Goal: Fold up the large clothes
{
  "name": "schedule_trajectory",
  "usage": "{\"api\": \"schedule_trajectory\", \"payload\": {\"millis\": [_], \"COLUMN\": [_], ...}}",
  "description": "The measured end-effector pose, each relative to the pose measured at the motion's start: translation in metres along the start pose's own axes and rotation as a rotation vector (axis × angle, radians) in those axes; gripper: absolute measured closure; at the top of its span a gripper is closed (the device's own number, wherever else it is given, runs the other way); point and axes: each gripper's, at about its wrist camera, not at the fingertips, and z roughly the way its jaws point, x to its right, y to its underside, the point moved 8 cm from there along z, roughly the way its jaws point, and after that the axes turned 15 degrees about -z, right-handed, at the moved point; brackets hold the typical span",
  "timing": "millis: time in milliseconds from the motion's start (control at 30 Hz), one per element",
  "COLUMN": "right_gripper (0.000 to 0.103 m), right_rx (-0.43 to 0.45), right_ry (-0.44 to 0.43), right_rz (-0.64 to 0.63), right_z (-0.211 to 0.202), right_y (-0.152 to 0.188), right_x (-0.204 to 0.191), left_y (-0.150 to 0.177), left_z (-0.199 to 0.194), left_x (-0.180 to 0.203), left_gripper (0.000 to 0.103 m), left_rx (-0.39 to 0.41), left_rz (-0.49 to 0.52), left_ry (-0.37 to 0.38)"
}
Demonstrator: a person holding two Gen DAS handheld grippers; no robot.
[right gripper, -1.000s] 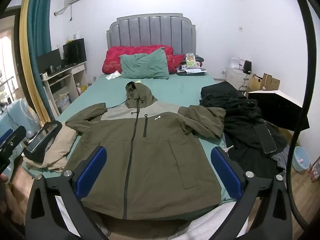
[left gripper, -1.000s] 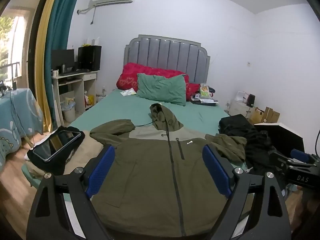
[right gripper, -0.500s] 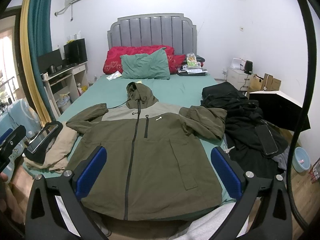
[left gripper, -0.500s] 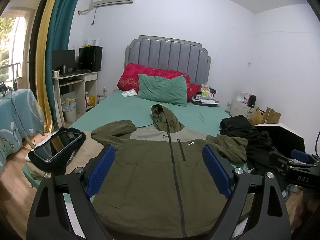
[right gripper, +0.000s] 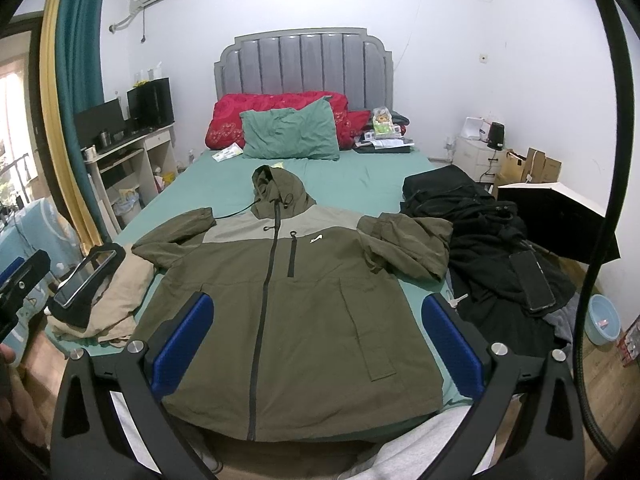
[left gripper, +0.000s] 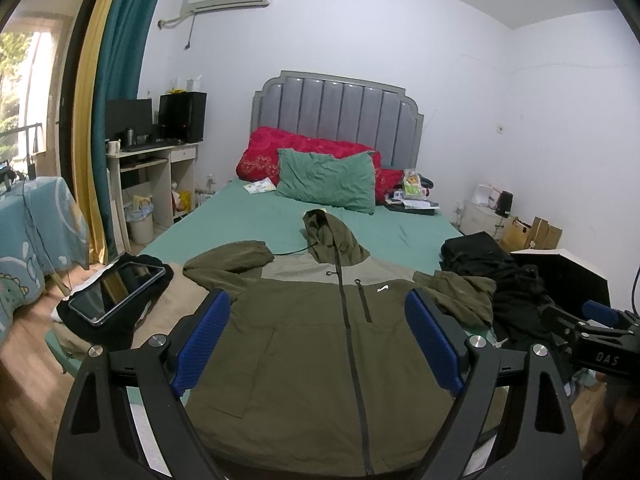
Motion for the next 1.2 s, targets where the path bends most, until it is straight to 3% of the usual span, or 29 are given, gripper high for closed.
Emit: {"api": "schedule_trajectory", "payload": {"millis": [800,1200], "right_gripper": [0.000,0.000], "right_rx": [-0.001,-0.036], "right_ry": [0.001,-0.013], "right_rz": [0.000,-0.001], "right_z": [0.000,0.024], "right_y": [0.000,0.004], "right_x": [0.001,0.006], "left_y": [-0.001,0.004], "left_z": [-0.001,0.023], "left_x": [-0.002,-0.005], "left_gripper": [0.012,0.012], "left_rx": [-0.002,-0.037], "left_rz": [-0.003,-0.012], "left_ry": [0.005,0.045]}}
